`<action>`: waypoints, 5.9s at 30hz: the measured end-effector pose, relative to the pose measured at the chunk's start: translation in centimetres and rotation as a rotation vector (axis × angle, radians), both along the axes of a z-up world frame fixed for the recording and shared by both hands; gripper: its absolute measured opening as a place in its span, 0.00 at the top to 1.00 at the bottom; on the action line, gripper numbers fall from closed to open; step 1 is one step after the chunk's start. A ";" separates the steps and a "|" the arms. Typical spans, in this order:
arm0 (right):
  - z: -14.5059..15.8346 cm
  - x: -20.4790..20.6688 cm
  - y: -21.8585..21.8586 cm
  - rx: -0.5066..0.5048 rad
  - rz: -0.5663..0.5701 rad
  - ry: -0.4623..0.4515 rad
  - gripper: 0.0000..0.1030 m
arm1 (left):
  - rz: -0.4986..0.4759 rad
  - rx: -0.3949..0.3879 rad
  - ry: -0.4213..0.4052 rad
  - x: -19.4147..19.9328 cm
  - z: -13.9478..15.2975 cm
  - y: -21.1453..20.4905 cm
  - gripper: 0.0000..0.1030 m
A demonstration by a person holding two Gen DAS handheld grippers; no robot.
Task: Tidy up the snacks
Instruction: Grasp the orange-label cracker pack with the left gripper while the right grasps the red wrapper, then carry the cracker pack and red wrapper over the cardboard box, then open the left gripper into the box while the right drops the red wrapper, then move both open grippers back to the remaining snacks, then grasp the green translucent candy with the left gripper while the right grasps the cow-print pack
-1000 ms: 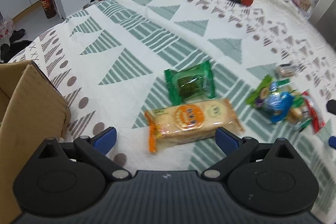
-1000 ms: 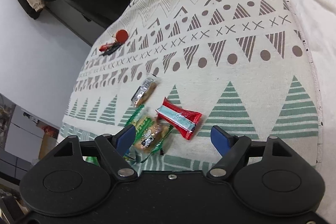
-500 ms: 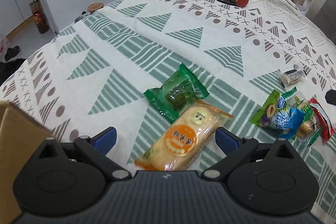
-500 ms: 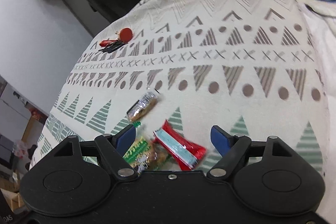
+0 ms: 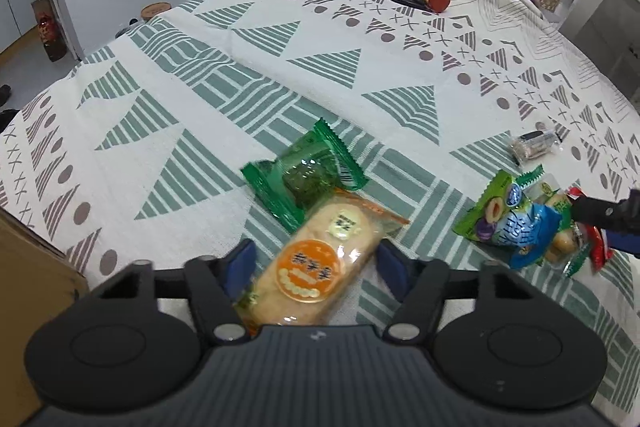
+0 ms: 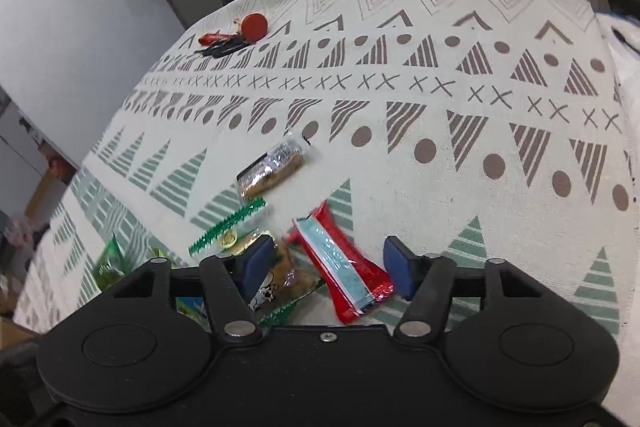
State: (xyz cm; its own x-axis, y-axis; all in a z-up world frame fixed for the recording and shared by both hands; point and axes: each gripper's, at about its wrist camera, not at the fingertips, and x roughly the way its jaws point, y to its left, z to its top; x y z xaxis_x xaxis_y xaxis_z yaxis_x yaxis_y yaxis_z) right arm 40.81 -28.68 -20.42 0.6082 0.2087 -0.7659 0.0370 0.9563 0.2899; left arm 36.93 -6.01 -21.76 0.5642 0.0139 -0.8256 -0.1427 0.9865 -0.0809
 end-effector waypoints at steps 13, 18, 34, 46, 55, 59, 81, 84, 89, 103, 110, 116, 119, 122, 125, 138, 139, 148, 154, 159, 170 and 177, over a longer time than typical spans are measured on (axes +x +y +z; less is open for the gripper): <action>0.2 -2.2 -1.2 0.073 -0.022 0.048 0.79 | 0.004 -0.061 0.046 -2.3 1.3 0.0 0.67; 1.3 -4.2 -1.8 0.132 -0.059 0.034 0.79 | 0.014 -0.094 0.020 -4.6 3.2 0.4 0.67; 8.0 -10.5 4.1 0.194 0.108 -0.115 0.79 | 0.068 -0.128 -0.124 -12.4 11.5 5.4 0.66; 12.1 -14.5 10.2 0.209 0.216 -0.195 0.79 | 0.143 -0.135 -0.214 -18.0 16.3 12.2 0.67; 12.8 -17.0 15.9 0.160 0.296 -0.211 0.79 | 0.222 -0.163 -0.241 -21.2 17.0 17.5 0.67; 12.8 -17.5 18.1 0.149 0.309 -0.199 0.79 | 0.245 -0.191 -0.238 -22.0 16.5 19.5 0.67; 12.9 -20.3 27.1 0.094 0.418 -0.172 0.79 | 0.298 -0.278 -0.216 -24.4 14.9 25.3 0.46; 13.0 -20.7 27.7 0.110 0.448 -0.169 0.74 | 0.308 -0.269 -0.227 -25.1 15.2 25.5 0.39; 13.3 -21.0 27.0 0.110 0.437 -0.158 0.64 | 0.323 -0.247 -0.213 -25.6 15.7 25.3 0.28; 16.4 -21.2 20.4 0.059 0.351 -0.258 0.13 | 0.287 -0.171 -0.209 -25.9 17.5 22.2 0.17; 16.0 -20.1 16.3 0.014 0.256 -0.286 0.02 | 0.267 -0.141 -0.244 -25.5 18.2 20.4 0.00; 15.6 -19.2 14.0 0.010 0.233 -0.278 0.00 | 0.245 -0.134 -0.241 -24.5 18.0 18.6 0.00; 15.4 -18.8 13.4 0.002 0.235 -0.280 0.00 | 0.231 -0.131 -0.239 -23.9 18.0 17.7 0.00; 15.0 -18.2 12.8 -0.010 0.221 -0.260 0.00 | 0.210 -0.125 -0.236 -23.0 17.7 16.6 0.00; 14.5 -17.6 12.0 0.004 0.211 -0.238 0.00 | 0.197 -0.139 -0.227 -22.1 17.2 15.7 0.00; 13.3 -14.3 7.6 0.046 0.155 -0.216 0.00 | 0.149 -0.150 -0.229 -17.5 16.2 11.4 0.00; 13.1 -13.9 7.3 0.041 0.152 -0.216 0.00 | 0.139 -0.147 -0.230 -17.0 16.1 11.1 0.01; 10.9 -10.2 5.8 0.038 0.116 -0.175 0.01 | 0.102 -0.148 -0.220 -12.7 14.5 8.6 0.01; 9.8 -8.0 4.4 0.041 0.088 -0.170 0.06 | 0.066 -0.154 -0.205 -9.6 12.9 7.4 0.03; 8.1 -6.0 3.1 0.060 0.043 -0.134 0.15 | 0.046 -0.156 -0.187 -7.0 11.3 6.5 0.04; 4.7 -1.4 2.3 0.045 0.060 -0.073 0.31 | 0.006 -0.130 -0.124 -1.5 7.8 5.3 0.17; 2.6 0.8 2.3 0.037 0.076 -0.040 0.37 | -0.013 -0.113 -0.086 2.0 5.6 4.6 0.35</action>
